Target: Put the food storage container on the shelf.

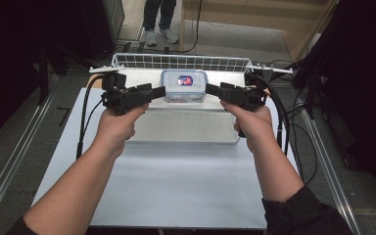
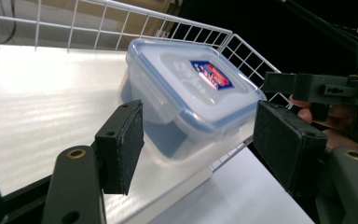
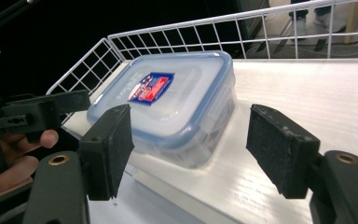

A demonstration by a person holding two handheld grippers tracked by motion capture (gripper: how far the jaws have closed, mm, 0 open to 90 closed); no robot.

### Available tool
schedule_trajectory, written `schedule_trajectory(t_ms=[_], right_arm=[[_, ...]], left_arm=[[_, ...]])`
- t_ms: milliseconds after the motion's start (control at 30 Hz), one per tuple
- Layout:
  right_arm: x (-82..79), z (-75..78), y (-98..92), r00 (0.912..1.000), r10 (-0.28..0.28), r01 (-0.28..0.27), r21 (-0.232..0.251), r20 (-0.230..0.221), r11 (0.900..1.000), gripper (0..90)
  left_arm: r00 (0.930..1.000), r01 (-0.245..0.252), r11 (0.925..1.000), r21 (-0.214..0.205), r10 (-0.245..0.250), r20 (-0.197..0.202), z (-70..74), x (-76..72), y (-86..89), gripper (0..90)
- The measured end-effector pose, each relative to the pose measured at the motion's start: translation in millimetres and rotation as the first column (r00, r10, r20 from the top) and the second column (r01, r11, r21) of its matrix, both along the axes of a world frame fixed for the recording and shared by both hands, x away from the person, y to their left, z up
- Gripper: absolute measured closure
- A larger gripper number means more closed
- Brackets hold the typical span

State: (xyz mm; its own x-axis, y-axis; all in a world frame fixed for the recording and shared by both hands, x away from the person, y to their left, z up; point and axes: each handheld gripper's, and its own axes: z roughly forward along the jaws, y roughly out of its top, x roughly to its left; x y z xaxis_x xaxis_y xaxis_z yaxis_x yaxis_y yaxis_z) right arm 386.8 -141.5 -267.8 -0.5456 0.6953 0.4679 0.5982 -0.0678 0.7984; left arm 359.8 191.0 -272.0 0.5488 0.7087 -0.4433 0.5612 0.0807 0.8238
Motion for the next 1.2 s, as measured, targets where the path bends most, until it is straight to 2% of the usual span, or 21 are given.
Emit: schedule_trajectory(t_ms=[167,300,333,433,467,500,533,567,600,633,667,767,833,867,933,967,1033,1067,1100,1133,1200], right_arm=[[-21.5,-7.1,-2.8,0.9990,0.003,-0.001,-0.044,0.045,0.9990,31.8],[-33.6,-16.3,-2.9,0.9978,0.004,0.000,-0.065,0.066,0.9979,31.3],[-42.4,-25.5,-2.4,0.9955,-0.003,0.012,-0.097,0.094,0.9952,30.9],[-48.7,-33.6,-1.7,0.9928,-0.005,0.020,-0.126,0.119,0.9918,30.6],[-56.9,-44.4,-0.7,0.9895,-0.014,0.036,-0.149,0.144,0.9882,30.4],[-58.7,-46.8,-0.5,0.9892,-0.015,0.037,-0.154,0.146,0.9874,30.3],[-62.8,-53.0,0.3,0.9874,-0.014,0.041,-0.169,0.157,0.9847,30.3],[-62.8,-53.0,0.3,0.9874,-0.014,0.041,-0.169,0.157,0.9847,30.3],[-70.1,-62.9,1.6,0.9847,-0.013,0.046,-0.188,0.174,0.9810,30.2],[-73.8,-68.1,2.1,0.9835,-0.012,0.047,-0.195,0.180,0.9796,30.1],[-78.7,-74.9,2.8,0.9823,-0.010,0.048,-0.200,0.187,0.9787,30.0],[-90.8,-90.2,3.7,0.9777,-0.018,0.064,-0.217,0.209,0.9741,29.7],[-95.4,-95.9,3.4,0.9767,-0.019,0.067,-0.218,0.214,0.9735,29.6],[-104.0,-108.4,2.2,0.9733,-0.027,0.078,-0.221,0.228,0.9722,29.3],[-108.3,-114.9,1.6,0.9735,-0.027,0.078,-0.217,0.227,0.9730,28.8],[-116.0,-130.2,0.2,0.9742,-0.031,0.081,-0.220,0.224,0.9721,27.3],[-118.2,-135.3,-0.8,0.9742,-0.035,0.085,-0.219,0.223,0.9719,26.3],[-123.4,-150.5,-3.3,0.9747,-0.042,0.094,-0.232,0.220,0.9682,22.8],[-125.1,-155.6,-4.1,0.9740,-0.044,0.098,-0.238,0.222,0.9664,21.2],[-127.5,-162.3,-5.5,0.9721,-0.048,0.106,-0.249,0.230,0.9626,20.0],[-134.0,-176.1,-9.8,0.9715,-0.063,0.121,-0.251,0.228,0.9605,18.8]], left_arm=[[0.9989,0.000,0.9992,0.039,-0.002,0.047,-11.9,-26.0,6.5,31.5],[0.9985,-0.002,0.9994,0.034,0.000,0.056,-23.0,-38.7,11.7,31.5],[0.9981,0.005,0.9995,0.032,-0.007,0.062,-31.6,-46.3,14.3,31.3],[0.9972,0.002,0.9981,0.062,-0.007,0.074,-41.2,-54.6,15.0,30.3],[0.9967,0.002,0.9965,0.084,-0.008,0.081,-50.4,-61.6,15.0,29.2],[0.9967,0.002,0.9965,0.084,-0.008,0.081,-50.4,-61.6,15.0,28.8],[0.9949,-0.001,0.9916,0.130,-0.012,0.101,-62.5,-70.9,15.1,28.2],[0.9949,-0.001,0.9916,0.130,-0.012,0.101,-62.5,-70.9,15.1,27.6],[0.9932,-0.008,0.9875,0.158,-0.011,0.116,-74.3,-79.5,15.5,27.2],[0.9932,-0.008,0.9875,0.158,-0.011,0.116,-74.3,-79.5,15.5,26.9],[0.9929,-0.012,0.9845,0.175,-0.009,0.118,-86.3,-87.3,17.6,26.4],[0.9900,-0.031,0.9763,0.214,0.001,0.141,-105.4,-98.7,20.5,25.3],[0.9907,-0.027,0.9754,0.219,-0.003,0.136,-112.2,-101.7,22.4,24.8],[0.9911,-0.024,0.9760,0.217,-0.006,0.133,-119.1,-104.9,23.7,24.6],[0.9913,-0.026,0.9698,0.242,-0.006,0.132,-136.1,-112.5,25.7,24.4],[0.9913,-0.026,0.9663,0.256,-0.009,0.132,-140.9,-114.4,26.4,23.5],[0.9912,-0.030,0.9604,0.277,-0.007,0.132,-152.0,-119.2,27.9,22.6],[0.9913,-0.033,0.9561,0.291,-0.006,0.131,-159.8,-122.7,29.7,19.9],[0.9918,-0.033,0.9519,0.305,-0.007,0.128,-164.2,-124.9,30.9,18.5],[0.9935,-0.029,0.9456,0.324,-0.009,0.114,-176.9,-129.4,33.1,16.1],[0.9951,-0.022,0.9281,0.372,-0.015,0.098,-187.1,-131.7,33.3,13.3]])
